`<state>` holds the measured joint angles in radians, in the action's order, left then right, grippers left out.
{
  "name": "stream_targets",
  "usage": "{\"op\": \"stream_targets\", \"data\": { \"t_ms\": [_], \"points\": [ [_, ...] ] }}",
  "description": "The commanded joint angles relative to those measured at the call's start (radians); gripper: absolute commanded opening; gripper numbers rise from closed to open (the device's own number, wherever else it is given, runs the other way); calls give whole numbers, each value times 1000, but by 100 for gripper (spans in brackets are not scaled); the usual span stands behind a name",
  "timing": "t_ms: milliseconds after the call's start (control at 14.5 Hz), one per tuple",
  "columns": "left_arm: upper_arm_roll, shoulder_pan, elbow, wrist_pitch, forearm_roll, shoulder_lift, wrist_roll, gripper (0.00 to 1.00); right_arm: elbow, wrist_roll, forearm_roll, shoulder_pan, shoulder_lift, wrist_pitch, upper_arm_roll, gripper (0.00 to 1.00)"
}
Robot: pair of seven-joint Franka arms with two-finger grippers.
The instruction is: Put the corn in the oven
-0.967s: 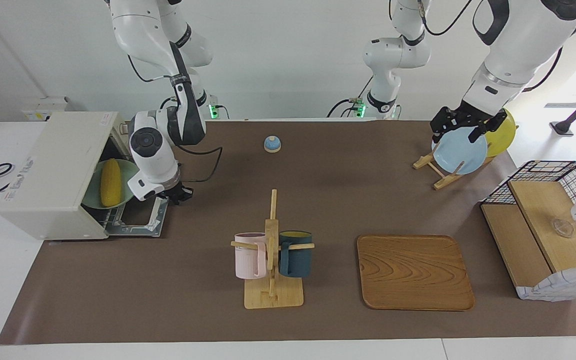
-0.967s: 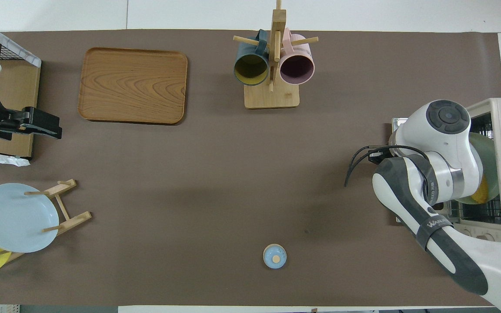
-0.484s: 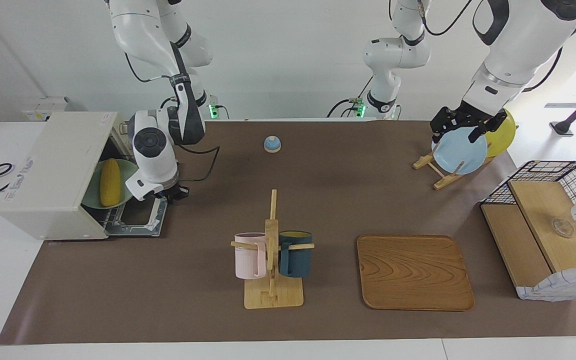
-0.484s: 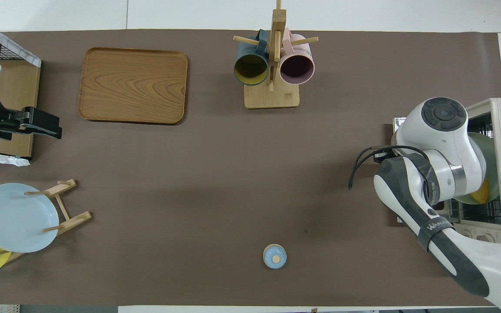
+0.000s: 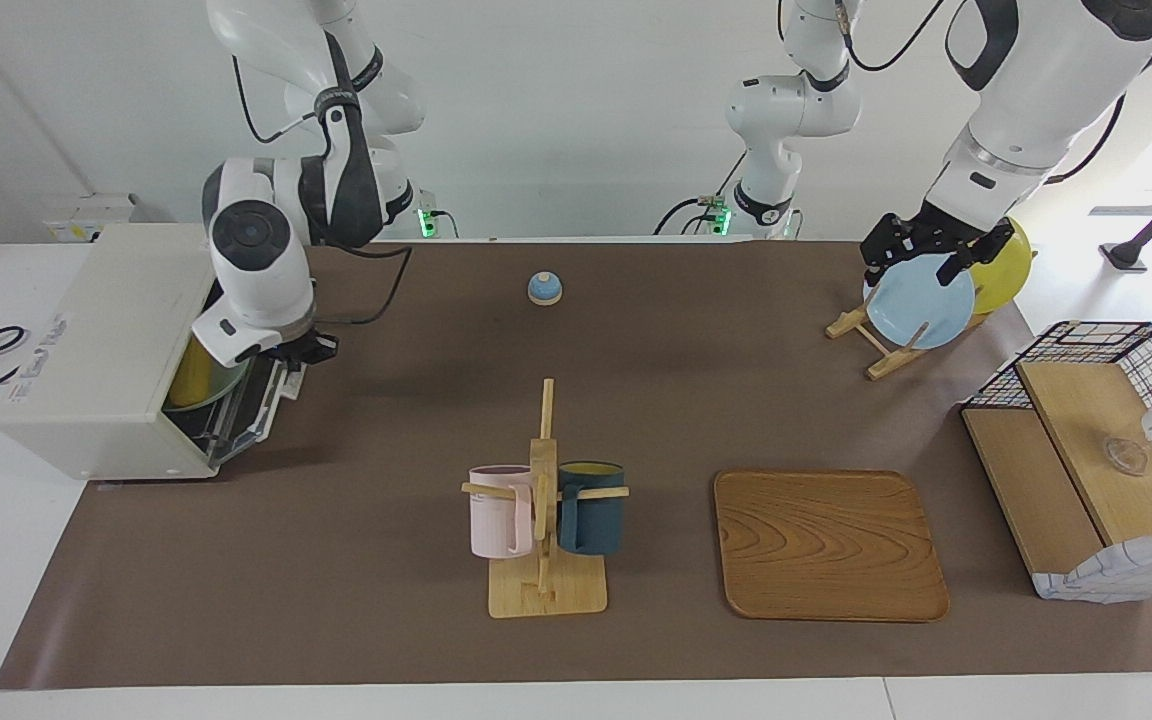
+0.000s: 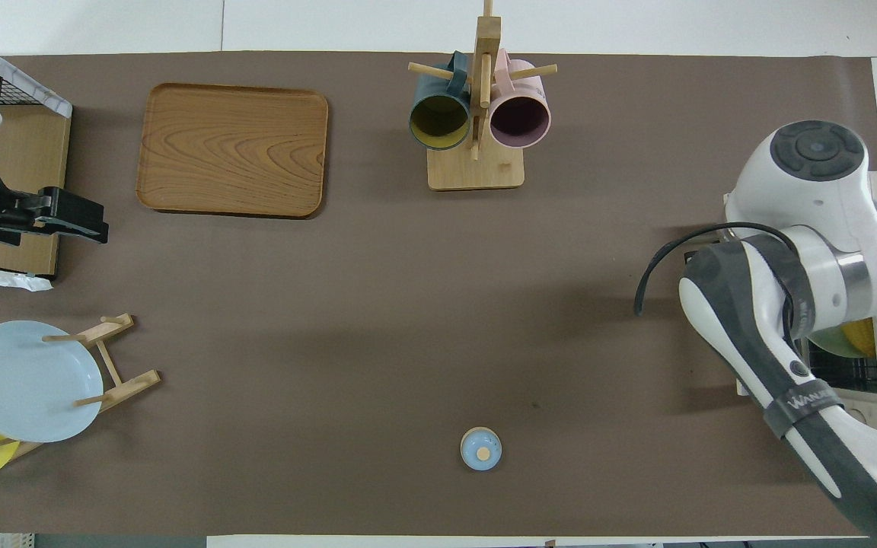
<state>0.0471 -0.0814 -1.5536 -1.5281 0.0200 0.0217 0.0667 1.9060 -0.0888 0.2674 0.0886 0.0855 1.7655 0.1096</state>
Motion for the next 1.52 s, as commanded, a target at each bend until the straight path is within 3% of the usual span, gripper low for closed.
{"op": "stream_targets", "data": {
  "t_ms": [0,207,346,622,760,898,967,1037,1451],
  "points": [
    [4,9,-20,5,12,-23,-5,100,16,134,23,94,-47,-20,1,0],
    [4,9,-20,5,11,-23,-5,100,-2,219,-3,183,-52,-52,2,4],
    [4,9,-20,5,11,-23,-5,100,-92,215,-60,183,-66,-151,1,11],
    [4,9,-20,5,12,-23,-5,100,-295,210,-184,172,-67,-287,2,36],
    [4,9,-20,5,12,-23,-5,100,-318,216,-189,163,-70,-297,12,52],
    [4,9,-20,5,12,-23,-5,100,-317,216,-195,162,-70,-302,25,62],
    [4,9,-20,5,12,-23,-5,100,-318,216,-195,163,-70,-304,28,87],
    [4,9,-20,5,12,-23,-5,100,-318,216,-197,163,-70,-304,31,100],
    [4,9,-20,5,12,-23,-5,100,-331,210,-208,155,-66,-304,70,100]
  ]
}}
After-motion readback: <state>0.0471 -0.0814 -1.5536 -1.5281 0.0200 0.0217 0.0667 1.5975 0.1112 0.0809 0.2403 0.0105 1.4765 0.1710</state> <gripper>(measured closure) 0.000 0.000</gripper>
